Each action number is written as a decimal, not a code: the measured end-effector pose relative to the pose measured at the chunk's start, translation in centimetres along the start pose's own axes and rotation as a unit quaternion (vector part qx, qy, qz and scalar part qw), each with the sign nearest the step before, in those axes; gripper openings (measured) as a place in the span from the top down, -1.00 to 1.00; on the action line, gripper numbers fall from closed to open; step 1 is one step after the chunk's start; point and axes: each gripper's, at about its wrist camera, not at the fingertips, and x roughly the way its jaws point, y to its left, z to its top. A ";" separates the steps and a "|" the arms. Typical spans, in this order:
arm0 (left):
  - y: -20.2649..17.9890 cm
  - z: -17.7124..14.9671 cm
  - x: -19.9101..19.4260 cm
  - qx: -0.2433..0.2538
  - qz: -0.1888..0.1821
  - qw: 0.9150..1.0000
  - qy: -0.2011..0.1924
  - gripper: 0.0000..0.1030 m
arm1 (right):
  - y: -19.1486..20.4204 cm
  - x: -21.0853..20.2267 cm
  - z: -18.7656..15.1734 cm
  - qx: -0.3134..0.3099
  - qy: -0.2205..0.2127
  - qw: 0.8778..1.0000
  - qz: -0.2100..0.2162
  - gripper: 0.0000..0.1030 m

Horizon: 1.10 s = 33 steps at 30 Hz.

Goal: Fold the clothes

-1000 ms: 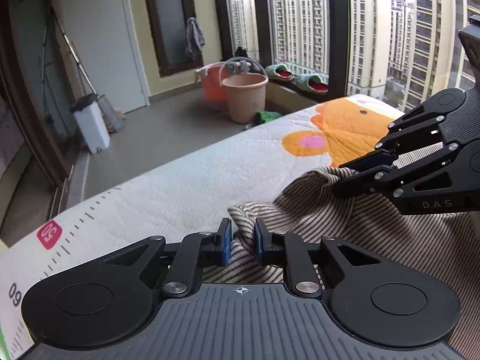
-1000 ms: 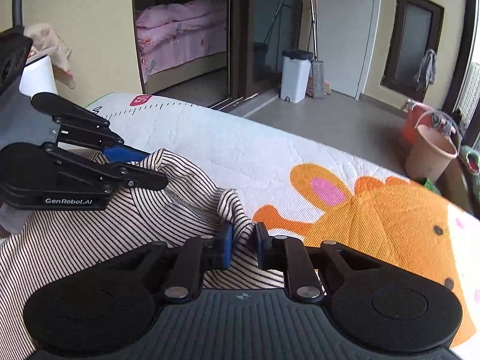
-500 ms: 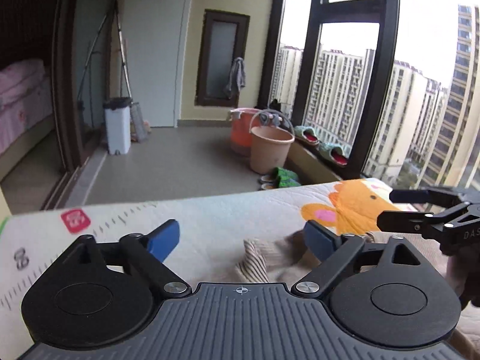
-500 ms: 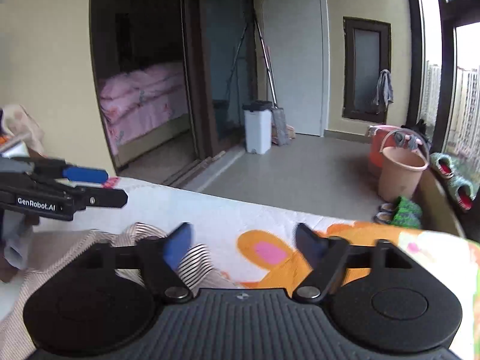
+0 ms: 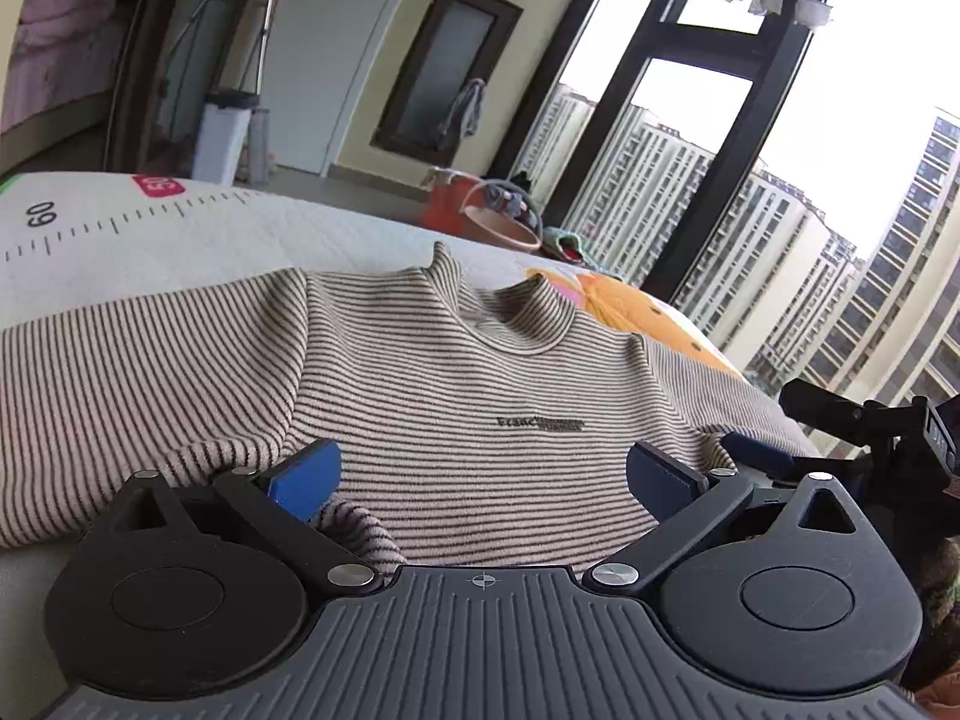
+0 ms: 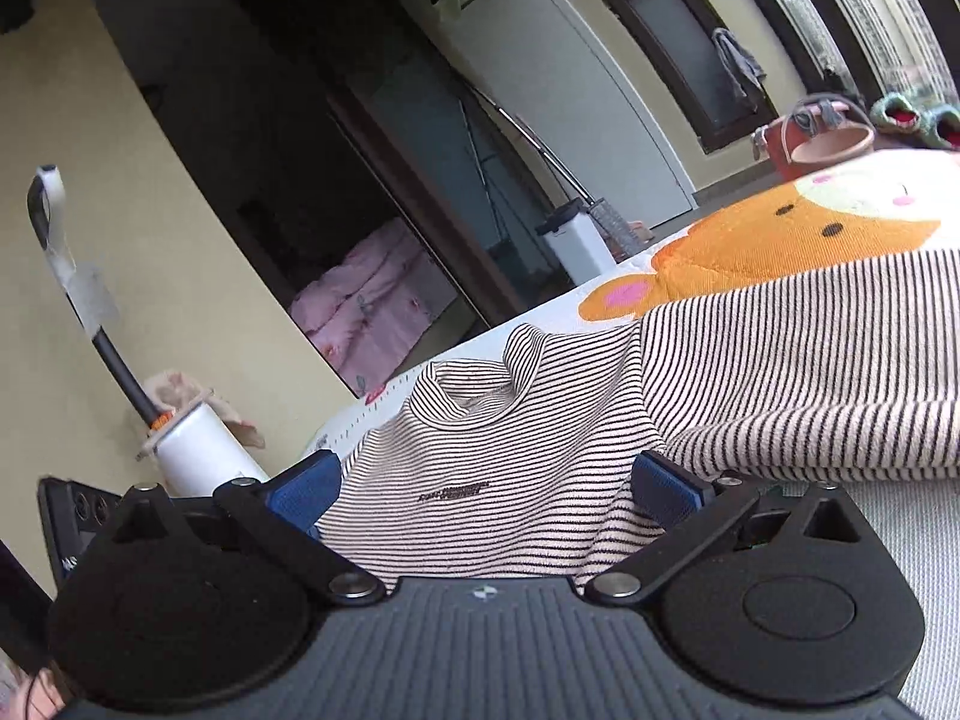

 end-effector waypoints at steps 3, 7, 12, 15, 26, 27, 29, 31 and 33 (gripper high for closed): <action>0.5 -0.3 -0.5 -0.022 -0.005 1.000 -0.014 -1.00 | -1.5 -1.0 0.2 0.053 -0.022 0.998 0.024 -1.00; 0.6 -0.4 -0.4 -0.026 -0.001 1.000 -0.011 -1.00 | -1.9 -1.2 0.2 0.059 -0.019 0.998 0.028 -1.00; 0.0 -0.5 -0.1 -0.009 0.014 1.000 -0.003 -1.00 | -2.3 -1.0 0.3 0.068 -0.018 0.997 0.035 -1.00; 0.2 -0.5 -0.2 -0.015 0.010 1.000 -0.005 -1.00 | -2.2 -0.8 0.3 0.070 -0.017 0.997 0.036 -1.00; 0.1 -0.7 -0.2 -0.017 0.008 1.000 -0.005 -1.00 | -2.2 -0.3 0.5 0.070 -0.012 0.997 0.034 -1.00; 0.1 -0.6 -0.2 -0.017 0.006 1.000 -0.002 -1.00 | -2.3 -0.3 0.6 0.070 -0.011 0.997 0.034 -1.00; 0.2 -0.4 -0.3 -0.015 0.002 1.000 0.004 -1.00 | -2.3 -0.3 0.7 0.070 -0.008 0.997 0.033 -1.00; 0.0 0.0 -1.2 0.001 0.000 1.000 0.002 -1.00 | -2.1 -0.3 0.9 0.065 -0.005 0.998 0.026 -1.00; -0.2 0.5 -2.9 0.034 0.003 0.999 -0.015 -1.00 | -0.5 -1.0 1.1 0.017 -0.002 1.000 -0.019 -1.00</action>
